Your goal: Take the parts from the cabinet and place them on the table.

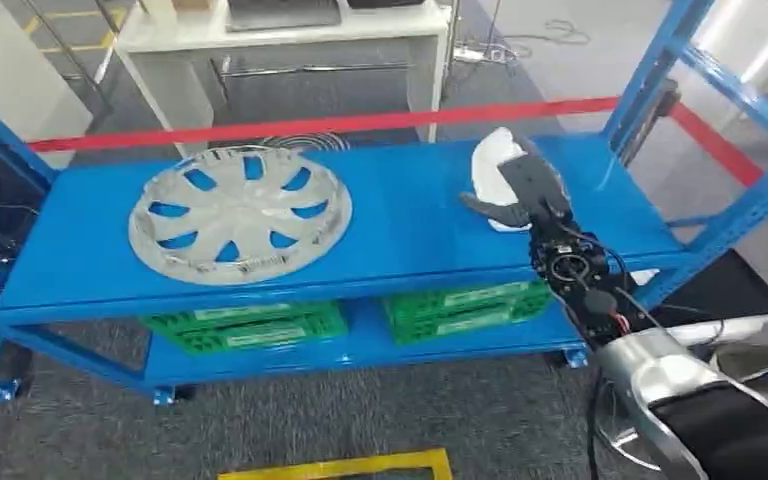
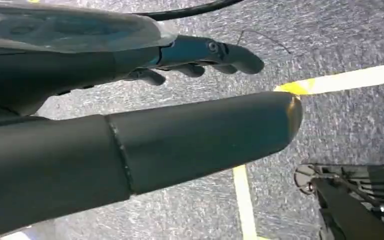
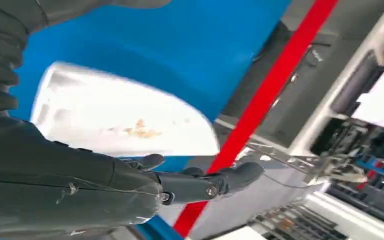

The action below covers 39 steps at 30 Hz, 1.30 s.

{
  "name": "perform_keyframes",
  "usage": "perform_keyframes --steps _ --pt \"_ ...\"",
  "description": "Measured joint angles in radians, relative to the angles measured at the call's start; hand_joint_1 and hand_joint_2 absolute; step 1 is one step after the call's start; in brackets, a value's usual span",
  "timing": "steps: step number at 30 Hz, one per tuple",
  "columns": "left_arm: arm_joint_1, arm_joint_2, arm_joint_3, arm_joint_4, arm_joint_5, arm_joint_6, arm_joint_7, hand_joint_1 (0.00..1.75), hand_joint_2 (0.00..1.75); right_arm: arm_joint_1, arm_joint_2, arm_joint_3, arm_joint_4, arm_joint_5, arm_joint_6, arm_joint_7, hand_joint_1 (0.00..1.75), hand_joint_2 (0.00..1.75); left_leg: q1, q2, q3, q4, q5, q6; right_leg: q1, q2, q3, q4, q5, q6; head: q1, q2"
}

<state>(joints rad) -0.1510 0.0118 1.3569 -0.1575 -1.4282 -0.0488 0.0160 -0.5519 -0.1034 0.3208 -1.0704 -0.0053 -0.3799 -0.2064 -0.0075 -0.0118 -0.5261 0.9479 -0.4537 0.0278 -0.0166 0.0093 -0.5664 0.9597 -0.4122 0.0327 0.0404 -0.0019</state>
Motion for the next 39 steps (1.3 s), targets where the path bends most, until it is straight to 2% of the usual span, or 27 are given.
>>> perform_keyframes --steps 3,9,10,12,13,15,16,17,18,20,21,22,23,25,26,27,28,29,30,31,33,36,39 --pt "0.000 -0.001 0.005 0.000 0.000 0.001 0.001 0.00 0.00 -0.002 0.000 0.000 0.000 0.001 -0.002 0.006 0.00 1.75 0.003 0.002 0.003 -0.007 0.002 -0.001 0.004 0.004 -0.002 -0.001 -0.001 -0.002 -0.013 0.000" --pt "0.000 0.005 0.008 0.000 0.000 0.000 0.001 0.00 0.00 -0.001 0.000 0.000 0.000 0.001 -0.003 0.008 0.00 1.75 0.005 0.002 0.008 -0.017 0.004 -0.004 0.007 0.004 -0.002 -0.001 -0.006 -0.012 -0.019 0.000" --pt "0.000 0.005 0.008 0.000 0.000 0.000 0.001 0.00 0.00 -0.001 0.000 0.000 0.000 0.001 -0.003 0.008 0.00 1.75 0.005 0.002 0.008 -0.018 0.004 -0.006 0.007 0.004 -0.002 0.000 -0.006 -0.012 -0.021 0.000" --pt "0.000 0.005 0.009 0.000 0.000 0.000 0.001 0.00 0.00 -0.001 0.000 0.000 0.000 0.001 -0.003 0.008 0.00 1.75 0.006 0.001 0.008 -0.020 0.004 -0.017 0.008 0.003 -0.002 0.000 -0.006 -0.012 -0.021 0.000" --pt "0.000 0.005 0.009 0.000 0.000 0.000 0.001 0.00 0.00 -0.001 0.000 0.000 0.000 0.001 -0.003 0.008 0.00 1.75 0.004 0.001 0.006 -0.016 0.001 -0.016 0.002 0.003 -0.001 -0.005 -0.004 -0.011 -0.021 0.000" --pt "-0.001 0.010 0.009 0.000 0.001 -0.002 0.000 0.00 0.00 -0.002 0.000 0.000 0.000 0.001 -0.002 0.007 0.00 1.75 0.001 0.002 0.009 -0.025 0.006 -0.001 0.000 0.003 0.004 -0.017 0.002 -0.004 -0.025 0.000" --pt "-0.002 0.007 0.009 0.000 0.003 -0.002 0.000 0.00 0.00 -0.004 0.000 0.001 -0.002 0.001 0.002 0.007 0.00 1.75 0.013 0.004 0.032 -0.065 0.024 0.004 0.012 0.003 0.007 -0.024 0.002 -0.001 -0.027 0.000" --pt "-0.001 0.005 0.010 0.000 0.004 -0.002 0.000 0.00 0.00 -0.006 0.000 0.000 0.000 0.001 0.003 0.005 0.00 1.75 0.015 0.007 0.046 -0.085 0.032 -0.003 0.010 -0.001 0.007 -0.007 -0.006 0.001 -0.022 0.000" --pt "-0.002 0.004 0.010 0.000 0.005 -0.002 0.000 0.00 0.00 -0.013 0.000 0.002 0.000 0.001 0.005 0.004 0.00 1.75 0.020 0.010 0.051 -0.094 0.036 0.003 0.007 -0.002 -0.019 0.050 -0.043 0.005 -0.019 0.000" --pt "-0.002 0.002 0.010 0.000 0.006 0.001 0.000 0.00 0.00 -0.012 0.000 0.002 0.003 0.001 0.009 0.004 0.00 1.75 0.026 0.011 0.054 -0.094 0.035 -0.001 0.001 -0.002 -0.095 0.208 -0.111 0.014 -0.014 0.000" --pt "-0.002 0.001 0.010 0.000 0.006 0.002 0.000 0.00 0.00 -0.009 0.000 0.002 0.005 0.001 0.010 0.004 0.00 1.75 0.029 0.010 0.055 -0.093 0.032 -0.004 -0.005 -0.002 -0.130 0.274 -0.130 0.021 -0.009 0.000" --pt "-0.001 0.000 0.010 0.000 0.006 0.002 0.000 0.00 0.00 -0.006 0.000 0.003 0.008 0.001 0.011 0.004 0.00 1.75 0.033 0.009 0.055 -0.089 0.028 -0.010 -0.012 -0.002 -0.144 0.289 -0.120 0.029 -0.007 0.000" --pt "0.000 -0.002 0.010 0.000 0.006 0.002 0.000 0.00 0.00 -0.006 0.000 0.004 0.009 0.001 0.011 0.004 0.00 1.75 0.039 0.007 0.056 -0.082 0.022 -0.019 -0.019 -0.004 -0.129 0.248 -0.084 0.038 -0.006 0.000" --pt "-0.001 -0.005 0.010 0.000 0.006 0.002 0.000 0.00 0.00 -0.011 0.000 0.004 0.009 0.001 0.013 0.003 0.00 1.75 0.054 0.004 0.056 -0.053 0.000 -0.040 -0.035 -0.008 -0.050 0.080 0.015 0.061 0.000 0.000" --pt "-0.001 -0.002 0.011 0.000 0.006 0.004 0.000 0.00 0.00 -0.012 0.000 0.005 0.011 0.001 0.014 0.002 0.00 1.75 0.059 0.003 0.053 -0.033 -0.017 -0.053 -0.042 -0.007 -0.022 0.020 0.017 0.079 0.006 0.000" --pt "-0.003 0.008 0.012 0.000 0.006 0.005 0.000 0.00 0.00 -0.015 0.000 0.008 0.017 0.001 0.016 0.001 0.00 1.75 0.049 0.001 0.041 -0.015 -0.027 -0.065 -0.033 0.002 -0.019 0.022 -0.001 0.069 0.016 0.000" --pt "-0.003 0.002 0.014 0.001 0.006 0.005 0.001 0.00 0.00 -0.013 0.000 0.008 0.018 0.000 0.017 0.002 0.00 1.75 0.050 -0.001 0.036 -0.009 -0.027 -0.067 -0.033 0.005 -0.025 0.032 -0.005 0.035 0.011 0.000" --pt "-0.003 -0.001 0.015 0.001 0.006 0.006 0.001 0.00 0.00 -0.009 0.000 0.008 0.018 0.001 0.018 0.001 0.00 1.75 0.052 -0.002 0.036 -0.011 -0.026 -0.069 -0.029 0.005 -0.031 0.037 -0.010 0.023 -0.005 0.000" --pt "-0.002 -0.001 0.015 0.001 0.006 0.006 0.001 0.00 0.00 -0.009 0.000 0.008 0.018 0.001 0.019 0.001 0.00 1.75 0.053 -0.002 0.038 -0.017 -0.024 -0.073 -0.027 0.006 -0.035 0.041 -0.011 0.014 -0.005 0.000" --pt "-0.001 0.003 0.016 0.001 0.006 0.006 0.001 0.00 0.00 -0.011 0.001 0.009 0.018 0.001 0.019 0.000 0.00 1.75 0.053 -0.002 0.038 -0.017 -0.033 -0.072 -0.032 0.005 -0.036 0.040 -0.007 0.011 -0.005 0.000" --pt "-0.002 0.005 0.016 0.002 0.006 0.007 0.001 0.00 0.00 -0.011 0.001 0.010 0.022 0.001 0.019 0.000 0.00 1.75 0.053 -0.001 0.040 -0.027 -0.023 -0.057 -0.033 0.006 -0.037 0.039 -0.007 0.011 -0.021 0.000" --pt "-0.002 0.009 0.017 0.002 0.006 0.008 0.001 0.00 0.00 -0.011 0.001 0.010 0.025 0.001 0.020 -0.001 0.00 1.75 0.052 -0.002 0.043 -0.028 -0.017 -0.048 -0.034 0.008 -0.039 0.039 -0.007 0.010 -0.029 0.000" --pt "-0.002 0.007 0.017 0.002 0.006 0.010 0.000 0.00 0.00 -0.010 0.001 0.011 0.025 0.001 0.021 -0.001 0.00 1.75 0.052 -0.001 0.043 -0.030 -0.014 -0.045 -0.028 0.008 -0.039 0.039 -0.009 0.002 -0.032 0.000"
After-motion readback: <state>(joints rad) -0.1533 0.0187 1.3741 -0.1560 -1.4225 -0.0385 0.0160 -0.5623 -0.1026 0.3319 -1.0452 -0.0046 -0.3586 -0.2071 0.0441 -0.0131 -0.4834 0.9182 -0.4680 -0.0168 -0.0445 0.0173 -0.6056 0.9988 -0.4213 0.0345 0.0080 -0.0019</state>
